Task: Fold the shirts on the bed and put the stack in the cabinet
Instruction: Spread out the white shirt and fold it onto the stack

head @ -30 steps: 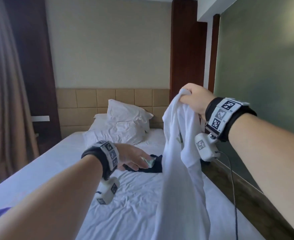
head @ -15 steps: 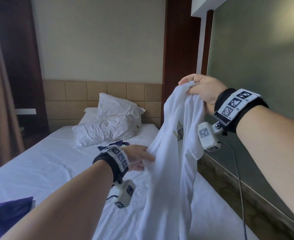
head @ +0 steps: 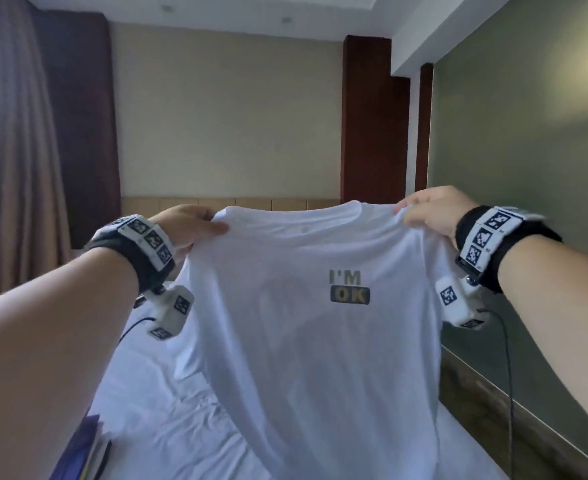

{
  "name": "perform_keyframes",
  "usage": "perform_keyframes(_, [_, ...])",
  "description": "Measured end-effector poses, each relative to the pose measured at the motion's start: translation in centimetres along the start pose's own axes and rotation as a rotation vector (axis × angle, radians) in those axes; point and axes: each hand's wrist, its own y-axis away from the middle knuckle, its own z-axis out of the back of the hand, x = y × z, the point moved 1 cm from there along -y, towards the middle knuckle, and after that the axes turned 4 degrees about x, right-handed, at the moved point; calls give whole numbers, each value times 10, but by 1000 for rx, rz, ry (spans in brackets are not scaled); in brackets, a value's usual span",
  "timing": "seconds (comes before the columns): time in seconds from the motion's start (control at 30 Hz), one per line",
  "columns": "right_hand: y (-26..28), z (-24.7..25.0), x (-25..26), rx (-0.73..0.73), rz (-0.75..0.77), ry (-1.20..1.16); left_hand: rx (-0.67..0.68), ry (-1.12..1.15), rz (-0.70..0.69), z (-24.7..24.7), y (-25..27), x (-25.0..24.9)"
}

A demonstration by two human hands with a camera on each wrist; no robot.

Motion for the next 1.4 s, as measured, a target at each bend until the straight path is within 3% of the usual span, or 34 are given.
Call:
perform_keyframes(0.27, [5,42,102,-152,189,-53,-264,-44,-176,44,55,-121])
perform_keyframes(0.37, [12,54,129,-184,286,73,-326,-59,-252,54,71,-152])
perform_keyframes(0.53, [18,45,125,-161,286,307,-459,-447,-197,63,71,-146])
perform_keyframes(0.6, [15,34,109,-105,267,368,-486,-700,-156,58,69,-132])
perform_keyframes(0.67, [9,25,89,-42,257,427,-466,-787,-119,54,63,-113])
perform_keyframes(1.03, [-23,-48,-41,111,56,698,-293,-643,63,26,-9,33])
perform_keyframes(1.4, [-66,-177,-245,279,-229,753,-264,-590,261,-40,-130,244])
